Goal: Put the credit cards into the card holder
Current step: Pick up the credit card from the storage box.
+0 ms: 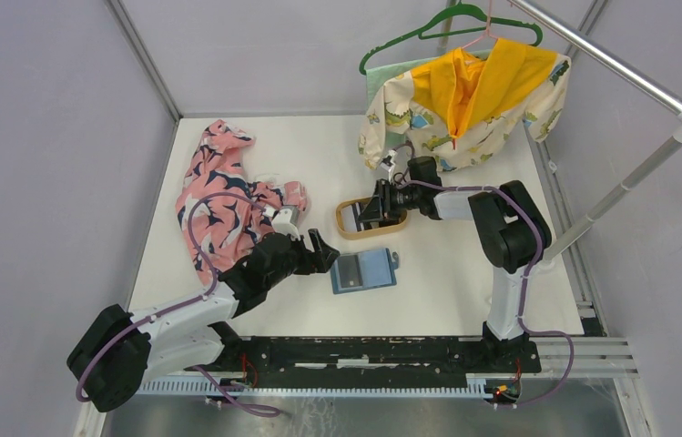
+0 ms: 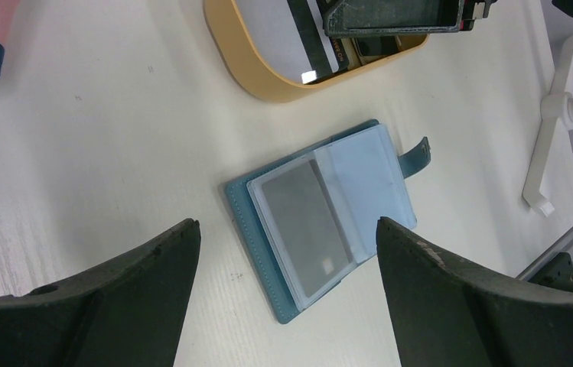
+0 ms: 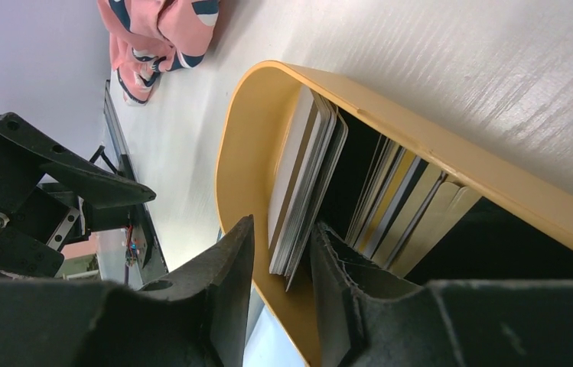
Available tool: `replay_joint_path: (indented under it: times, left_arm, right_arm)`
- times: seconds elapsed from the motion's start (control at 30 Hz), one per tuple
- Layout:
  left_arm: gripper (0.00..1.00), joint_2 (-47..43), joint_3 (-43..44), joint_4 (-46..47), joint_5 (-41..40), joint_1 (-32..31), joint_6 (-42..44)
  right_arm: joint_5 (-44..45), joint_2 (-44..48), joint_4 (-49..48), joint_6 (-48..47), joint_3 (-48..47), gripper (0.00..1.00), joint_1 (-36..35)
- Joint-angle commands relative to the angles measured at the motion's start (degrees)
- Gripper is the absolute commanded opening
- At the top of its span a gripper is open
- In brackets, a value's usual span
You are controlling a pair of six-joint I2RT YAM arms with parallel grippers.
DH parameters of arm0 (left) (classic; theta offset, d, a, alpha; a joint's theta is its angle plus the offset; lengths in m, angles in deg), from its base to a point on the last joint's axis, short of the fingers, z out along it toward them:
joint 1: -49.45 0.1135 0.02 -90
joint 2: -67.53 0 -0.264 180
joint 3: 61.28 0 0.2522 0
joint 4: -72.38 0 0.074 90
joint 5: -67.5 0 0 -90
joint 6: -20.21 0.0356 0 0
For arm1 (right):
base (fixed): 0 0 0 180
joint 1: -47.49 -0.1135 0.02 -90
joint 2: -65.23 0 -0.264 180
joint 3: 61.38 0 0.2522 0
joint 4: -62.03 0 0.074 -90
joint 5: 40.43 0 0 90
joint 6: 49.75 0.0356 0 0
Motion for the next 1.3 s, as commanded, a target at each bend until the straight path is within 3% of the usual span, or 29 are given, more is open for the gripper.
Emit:
replay_joint_path:
  times: [0.0, 0.6, 0.87, 1.27]
  left_arm:
    - [0.90, -0.91, 0.60, 1.42, -0.86, 0.12, 0.03]
    - [0.90, -0.82, 1.04, 1.25, -0.73, 0.10, 0.29]
    - [0.90, -0.91, 1.29, 1.02, -0.72, 0.12, 0.29]
    - [0.90, -1.21, 0.99, 0.91, -0.73, 0.13, 0.22]
  right_arm:
    - [-0.93, 2.33, -2.14, 0.49, 0.20, 0.36, 0.47]
    - [-0.19, 2.11, -1.58, -0.09, 0.20, 0.07, 0.93]
    - [0.83, 2.72, -0.17, -1.28, 0.39, 0.05, 1.62]
    - [1.36, 1.30, 1.49, -2.65, 0.07, 0.16, 1.78]
